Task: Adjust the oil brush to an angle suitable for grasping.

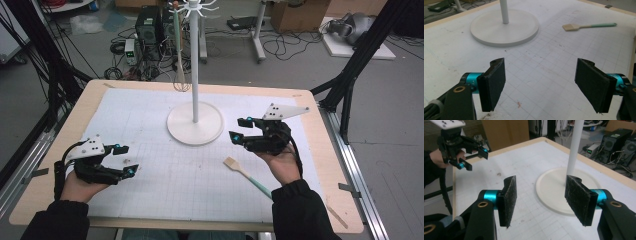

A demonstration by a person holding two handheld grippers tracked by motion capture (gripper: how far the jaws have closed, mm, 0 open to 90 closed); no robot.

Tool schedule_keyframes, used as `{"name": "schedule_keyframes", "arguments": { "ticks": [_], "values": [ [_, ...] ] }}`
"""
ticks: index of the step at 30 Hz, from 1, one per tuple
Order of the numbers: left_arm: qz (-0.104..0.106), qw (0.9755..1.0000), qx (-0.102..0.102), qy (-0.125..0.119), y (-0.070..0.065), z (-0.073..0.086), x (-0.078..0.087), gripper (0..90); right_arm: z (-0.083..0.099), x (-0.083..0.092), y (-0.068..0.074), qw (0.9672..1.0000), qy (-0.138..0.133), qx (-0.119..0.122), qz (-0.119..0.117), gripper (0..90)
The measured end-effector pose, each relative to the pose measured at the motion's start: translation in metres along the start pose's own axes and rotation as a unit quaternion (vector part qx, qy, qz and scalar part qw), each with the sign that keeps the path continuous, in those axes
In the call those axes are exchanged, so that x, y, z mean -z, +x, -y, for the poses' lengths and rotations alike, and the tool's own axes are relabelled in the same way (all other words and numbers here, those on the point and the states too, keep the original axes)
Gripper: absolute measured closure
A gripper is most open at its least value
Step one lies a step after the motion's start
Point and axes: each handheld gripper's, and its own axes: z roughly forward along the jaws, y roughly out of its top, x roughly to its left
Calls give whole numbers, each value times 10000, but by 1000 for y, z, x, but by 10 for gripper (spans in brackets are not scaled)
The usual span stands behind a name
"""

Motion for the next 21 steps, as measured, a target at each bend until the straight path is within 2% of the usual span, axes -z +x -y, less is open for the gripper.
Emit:
{"name": "schedule_keyframes", "arguments": {
  "ticks": [9, 21],
  "values": [
    [-16, 10000, -10, 11, 0, 0, -1, 252, 26, 1, 1, 9998, 99, -125, 72, 409],
    [-30, 10000, -12, 6, 0, 1, 0, 251, 49, -5, 1, 9977, 618, 114, 256, 378]
  ]
}}
